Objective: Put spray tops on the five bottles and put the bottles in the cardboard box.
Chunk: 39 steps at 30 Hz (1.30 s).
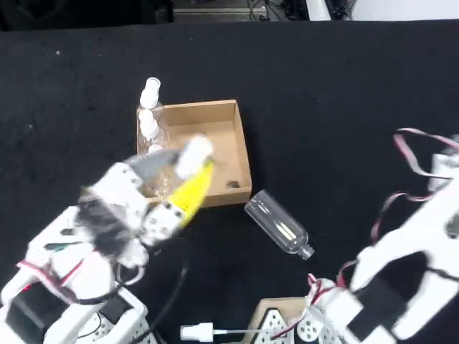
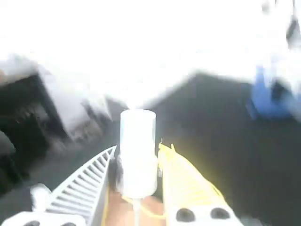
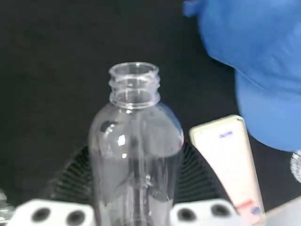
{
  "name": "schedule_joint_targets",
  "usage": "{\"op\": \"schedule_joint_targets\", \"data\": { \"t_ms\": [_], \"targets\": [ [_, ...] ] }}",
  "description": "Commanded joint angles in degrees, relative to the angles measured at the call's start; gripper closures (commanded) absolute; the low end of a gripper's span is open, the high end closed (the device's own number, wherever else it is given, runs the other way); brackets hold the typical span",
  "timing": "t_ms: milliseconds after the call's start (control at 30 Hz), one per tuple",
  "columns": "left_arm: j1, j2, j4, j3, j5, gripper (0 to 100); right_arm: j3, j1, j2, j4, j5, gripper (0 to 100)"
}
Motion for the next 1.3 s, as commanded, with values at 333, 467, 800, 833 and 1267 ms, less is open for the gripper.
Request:
{"op": "schedule_joint_targets", "data": {
  "t_ms": [333,467,800,833,1267],
  "targets": [
    [-8.3,6.1,-35.0,-4.5,18.2,95,24.3,-37.7,-26.2,-22.2,-24.7,98.8],
    [-8.4,5.8,-35.0,-4.5,18.2,95,33.7,-44.7,-31.8,-32.1,-28.7,98.8],
    [-4.7,7.2,-39.6,1.5,18.2,95,54.9,-53.5,-48.2,-44.9,-32.0,98.8],
    [-3.6,7.6,-40.5,2.1,18.2,95,56.0,-53.9,-49.6,-45.0,-31.3,98.8],
    [-2.2,20.2,-45.2,1.4,18.2,95,72.0,-60.7,-64.6,-52.7,-24.8,98.8]
  ]
}}
